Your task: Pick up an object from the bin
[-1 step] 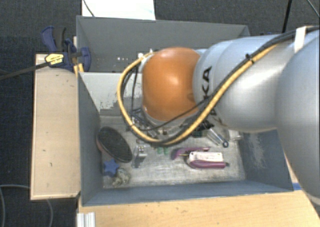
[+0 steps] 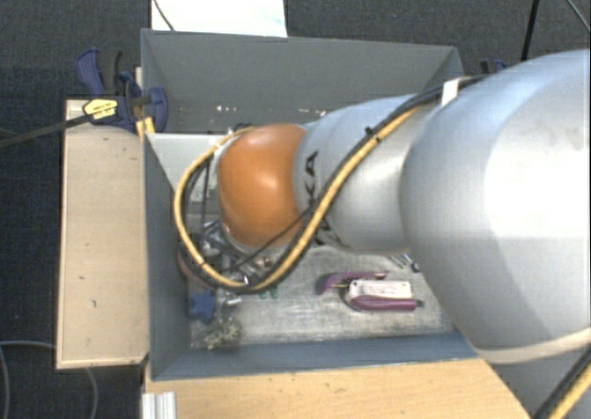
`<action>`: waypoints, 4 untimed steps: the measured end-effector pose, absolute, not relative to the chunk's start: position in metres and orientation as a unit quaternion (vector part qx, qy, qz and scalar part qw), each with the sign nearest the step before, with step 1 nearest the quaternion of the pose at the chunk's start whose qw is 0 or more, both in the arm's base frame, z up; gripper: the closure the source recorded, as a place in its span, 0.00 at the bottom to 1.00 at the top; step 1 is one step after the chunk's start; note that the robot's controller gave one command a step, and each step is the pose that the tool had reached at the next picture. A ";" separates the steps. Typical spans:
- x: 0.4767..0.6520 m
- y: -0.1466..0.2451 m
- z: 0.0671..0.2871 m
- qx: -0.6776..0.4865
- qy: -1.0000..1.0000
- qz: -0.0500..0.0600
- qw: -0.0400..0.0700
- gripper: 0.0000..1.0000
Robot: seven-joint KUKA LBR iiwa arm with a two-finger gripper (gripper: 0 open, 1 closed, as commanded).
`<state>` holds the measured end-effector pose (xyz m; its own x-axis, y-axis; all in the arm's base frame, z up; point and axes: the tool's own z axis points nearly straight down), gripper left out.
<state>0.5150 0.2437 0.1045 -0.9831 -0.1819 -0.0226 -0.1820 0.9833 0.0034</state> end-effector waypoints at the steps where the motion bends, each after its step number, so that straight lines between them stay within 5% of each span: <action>1: 0.516 0.244 0.099 -0.144 0.989 0.002 0.015 0.00; 2: 0.511 0.246 0.097 -0.104 0.994 0.004 0.019 0.00; 3: 0.514 0.247 0.099 -0.102 0.994 0.005 0.023 1.00; 4: 0.516 0.256 0.251 -0.161 0.987 0.002 0.005 1.00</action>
Offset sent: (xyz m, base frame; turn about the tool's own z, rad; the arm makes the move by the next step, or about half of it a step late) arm -0.0141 0.0046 -0.0345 -0.1923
